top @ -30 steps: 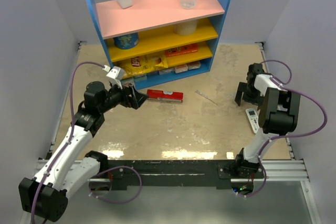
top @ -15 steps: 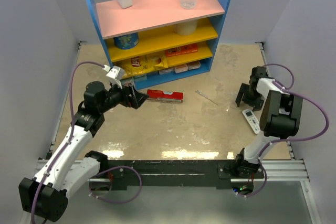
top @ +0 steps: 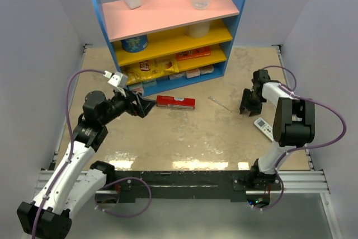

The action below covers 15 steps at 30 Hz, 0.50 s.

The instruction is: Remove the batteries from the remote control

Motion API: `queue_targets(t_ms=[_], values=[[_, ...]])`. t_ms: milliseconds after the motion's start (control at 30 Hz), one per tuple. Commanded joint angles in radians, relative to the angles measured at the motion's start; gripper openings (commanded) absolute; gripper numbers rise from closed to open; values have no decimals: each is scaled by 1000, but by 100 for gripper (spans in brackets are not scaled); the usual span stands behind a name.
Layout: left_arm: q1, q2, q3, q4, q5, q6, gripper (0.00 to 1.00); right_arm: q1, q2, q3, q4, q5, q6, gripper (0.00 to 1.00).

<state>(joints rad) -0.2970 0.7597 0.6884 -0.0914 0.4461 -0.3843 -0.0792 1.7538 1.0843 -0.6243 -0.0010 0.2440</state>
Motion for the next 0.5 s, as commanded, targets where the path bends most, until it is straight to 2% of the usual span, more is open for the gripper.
queue_targets(t_ms=[0, 33, 67, 100, 133, 233, 267, 300, 400, 467], values=[[-4, -33, -3, 28, 3, -18, 98, 9, -79, 26, -29, -25, 134, 52], [-4, -36, -3, 27, 5, -18, 98, 9, -114, 40, -34, -1, 184, 64], [-4, -36, -3, 30, 8, -19, 98, 9, -137, 49, -69, 104, 246, 69], [-4, -37, -3, 30, 8, -21, 98, 7, -157, 60, -93, 168, 393, 71], [-4, -34, -3, 32, 17, -21, 98, 7, -201, 72, -115, 209, 470, 75], [-4, -40, -3, 32, 25, -24, 98, -5, -238, 138, -262, 341, 743, 75], [-5, -45, -3, 32, 25, -24, 98, -5, -243, 161, -369, 378, 812, 75], [-4, -49, -3, 32, 25, -24, 98, -17, -241, 176, -408, 383, 918, 79], [-4, -56, -4, 35, 26, -25, 98, -83, -250, 169, -465, 296, 1038, 80], [-5, -56, -4, 35, 29, -27, 98, -119, -296, 102, -457, 300, 1104, 81]])
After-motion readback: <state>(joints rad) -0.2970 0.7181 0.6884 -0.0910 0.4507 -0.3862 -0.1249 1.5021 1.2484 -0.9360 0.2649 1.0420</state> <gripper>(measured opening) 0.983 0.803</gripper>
